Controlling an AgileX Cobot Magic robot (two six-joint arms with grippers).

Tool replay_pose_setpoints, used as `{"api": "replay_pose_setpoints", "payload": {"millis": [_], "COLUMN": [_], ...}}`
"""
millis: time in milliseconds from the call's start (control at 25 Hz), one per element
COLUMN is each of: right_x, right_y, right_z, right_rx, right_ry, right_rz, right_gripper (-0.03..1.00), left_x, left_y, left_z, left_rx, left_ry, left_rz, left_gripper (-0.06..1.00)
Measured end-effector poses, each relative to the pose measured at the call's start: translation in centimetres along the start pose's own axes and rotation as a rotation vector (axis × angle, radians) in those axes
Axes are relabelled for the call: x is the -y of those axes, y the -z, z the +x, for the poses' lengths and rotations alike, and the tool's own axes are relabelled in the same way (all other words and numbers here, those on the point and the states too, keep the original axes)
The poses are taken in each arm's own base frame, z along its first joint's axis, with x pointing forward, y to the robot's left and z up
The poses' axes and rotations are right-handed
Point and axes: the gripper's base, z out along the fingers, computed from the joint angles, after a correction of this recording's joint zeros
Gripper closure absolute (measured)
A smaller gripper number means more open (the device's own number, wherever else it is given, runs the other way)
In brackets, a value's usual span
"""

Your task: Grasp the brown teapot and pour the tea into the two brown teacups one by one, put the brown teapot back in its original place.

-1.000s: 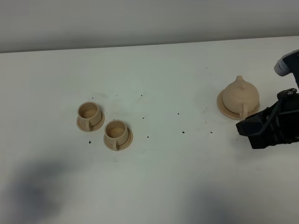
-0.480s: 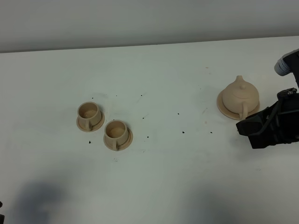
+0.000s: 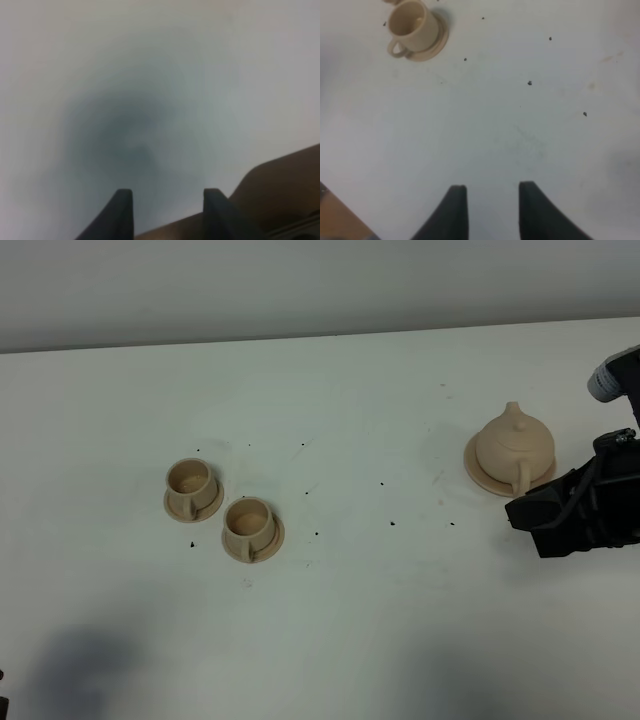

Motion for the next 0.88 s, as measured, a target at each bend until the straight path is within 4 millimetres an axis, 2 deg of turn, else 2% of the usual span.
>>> {"api": "replay_pose_setpoints", "payload": {"millis": [360,480,720,880], "right_x": [0.1,0.1,0.1,0.1], "right_y": [0.0,0.0,0.0,0.0], "right_z": [-0.1,-0.1,-0.2,-0.3], "right_rx": [0.014,0.016,0.022,0.035], "right_ry": [-0.002,-0.002,-0.008,-0.029], "right_rz": [0.012,0.014,0.014,0.012], "right_gripper": [0.69,0.69,0.69,0.69], "left_x": [-1.0,-0.9,0.2,0.3], "left_y": [0.2,1.1,3.8,3.9], "left_z": [0.3,1.0,4.0,4.3], "left_rx": [0.012,0.087,0.367,0.389], "left_ry": [0.202,0.216,0.196,0.194], "left_rz": [-0.128,-0.150,-0.182,-0.184], "left_gripper": [0.57,0.57,0.57,0.57]}}
